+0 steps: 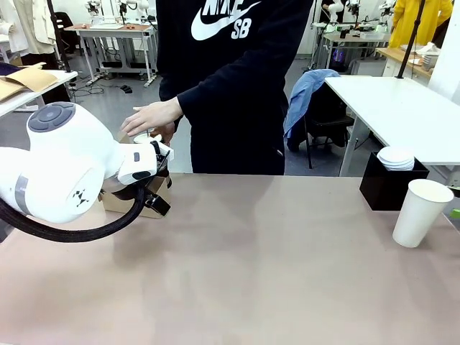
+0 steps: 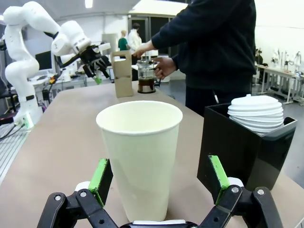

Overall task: Pour a drink into a cup and package it in a carrier.
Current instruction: Pick up the 600 ml Paper Cup and place it in the middle top area of the table.

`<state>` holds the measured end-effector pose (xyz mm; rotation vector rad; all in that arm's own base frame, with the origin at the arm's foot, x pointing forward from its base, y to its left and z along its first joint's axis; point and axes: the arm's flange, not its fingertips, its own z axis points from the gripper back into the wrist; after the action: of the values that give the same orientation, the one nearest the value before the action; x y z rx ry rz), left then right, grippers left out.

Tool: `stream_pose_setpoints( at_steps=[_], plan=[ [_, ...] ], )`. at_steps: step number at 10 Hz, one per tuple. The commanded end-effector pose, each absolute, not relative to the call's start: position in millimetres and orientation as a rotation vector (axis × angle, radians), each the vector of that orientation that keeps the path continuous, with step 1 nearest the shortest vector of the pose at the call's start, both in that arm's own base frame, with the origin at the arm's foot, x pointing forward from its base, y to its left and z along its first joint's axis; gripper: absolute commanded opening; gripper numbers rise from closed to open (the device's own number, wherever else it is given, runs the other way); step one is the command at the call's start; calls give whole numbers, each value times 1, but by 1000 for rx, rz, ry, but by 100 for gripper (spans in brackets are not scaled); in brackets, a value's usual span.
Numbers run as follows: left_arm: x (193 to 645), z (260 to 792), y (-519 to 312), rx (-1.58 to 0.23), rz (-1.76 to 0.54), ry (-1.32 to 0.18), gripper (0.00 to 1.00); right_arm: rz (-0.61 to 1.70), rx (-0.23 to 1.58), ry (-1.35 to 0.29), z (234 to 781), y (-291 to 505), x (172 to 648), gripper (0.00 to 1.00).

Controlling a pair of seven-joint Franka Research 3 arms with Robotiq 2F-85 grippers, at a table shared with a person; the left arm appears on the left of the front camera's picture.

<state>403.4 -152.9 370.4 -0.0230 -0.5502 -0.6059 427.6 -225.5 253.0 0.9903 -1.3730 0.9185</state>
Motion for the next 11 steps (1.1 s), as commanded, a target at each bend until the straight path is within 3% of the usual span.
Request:
stream_pose_setpoints(
  at_steps=[1, 11],
  plan=[
    [404, 370, -152, -25, -605, -550, 100, 933, 996, -1348, 250, -219, 431, 100],
    [404, 370, -152, -25, -605, -550, 100, 972, 1062, -1259, 232, -175, 453, 100]
  ],
)
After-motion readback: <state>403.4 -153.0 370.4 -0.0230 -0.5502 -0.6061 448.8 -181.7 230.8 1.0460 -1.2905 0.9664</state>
